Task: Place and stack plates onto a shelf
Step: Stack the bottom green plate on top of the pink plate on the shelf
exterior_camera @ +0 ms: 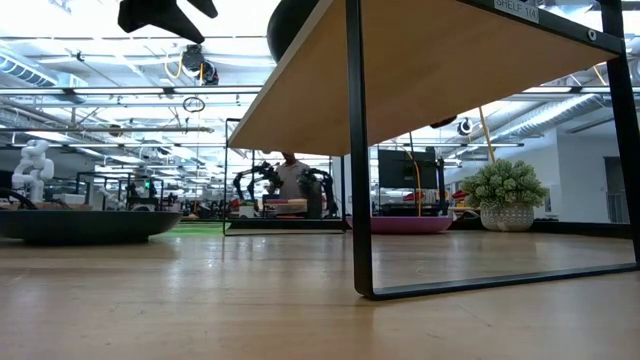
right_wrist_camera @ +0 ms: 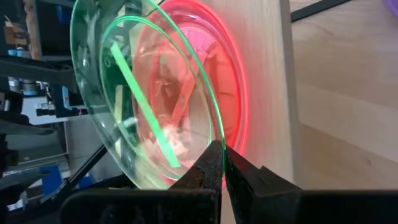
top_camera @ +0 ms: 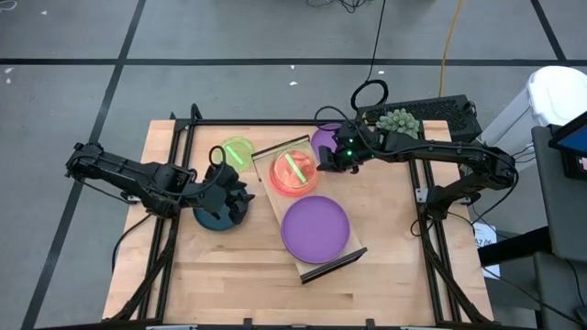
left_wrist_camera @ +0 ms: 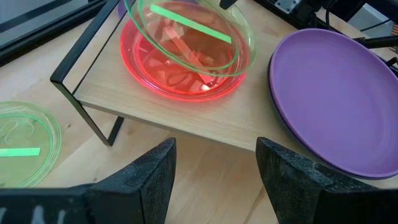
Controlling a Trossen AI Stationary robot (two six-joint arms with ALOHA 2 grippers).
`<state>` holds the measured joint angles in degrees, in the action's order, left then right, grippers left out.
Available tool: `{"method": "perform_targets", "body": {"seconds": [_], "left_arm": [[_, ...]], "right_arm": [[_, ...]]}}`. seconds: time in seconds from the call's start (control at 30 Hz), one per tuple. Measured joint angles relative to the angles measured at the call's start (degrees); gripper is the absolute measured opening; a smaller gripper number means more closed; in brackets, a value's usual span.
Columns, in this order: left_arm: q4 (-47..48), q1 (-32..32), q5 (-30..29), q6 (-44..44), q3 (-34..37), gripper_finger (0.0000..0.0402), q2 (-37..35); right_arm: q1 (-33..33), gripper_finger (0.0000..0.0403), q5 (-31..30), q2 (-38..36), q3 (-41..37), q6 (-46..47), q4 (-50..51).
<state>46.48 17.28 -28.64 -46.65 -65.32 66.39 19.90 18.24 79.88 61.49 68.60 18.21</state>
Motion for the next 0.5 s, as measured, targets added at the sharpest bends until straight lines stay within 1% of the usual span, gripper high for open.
{"method": "perform_targets", "body": {"seconds": [0.2, 0.3, 0.5], "left_arm": [[0.0, 0.0, 0.0, 0.0, 0.0, 0.0225, 0.0], [0.0, 0.0, 0.0, 0.0, 0.0, 0.0225, 0.0], [0.0, 0.0, 0.0, -0.4, 0.0, 0.0225, 0.0]], "right_arm": [[0.0, 0.0011, -0.4, 0.0, 0.0, -0.3, 0.2], [0.0, 0.0026, -1.5, 0.0, 0.0, -0.3, 0.2], [0.0, 0.006, -1.8, 0.0, 0.0, -0.3, 0.2]]}}
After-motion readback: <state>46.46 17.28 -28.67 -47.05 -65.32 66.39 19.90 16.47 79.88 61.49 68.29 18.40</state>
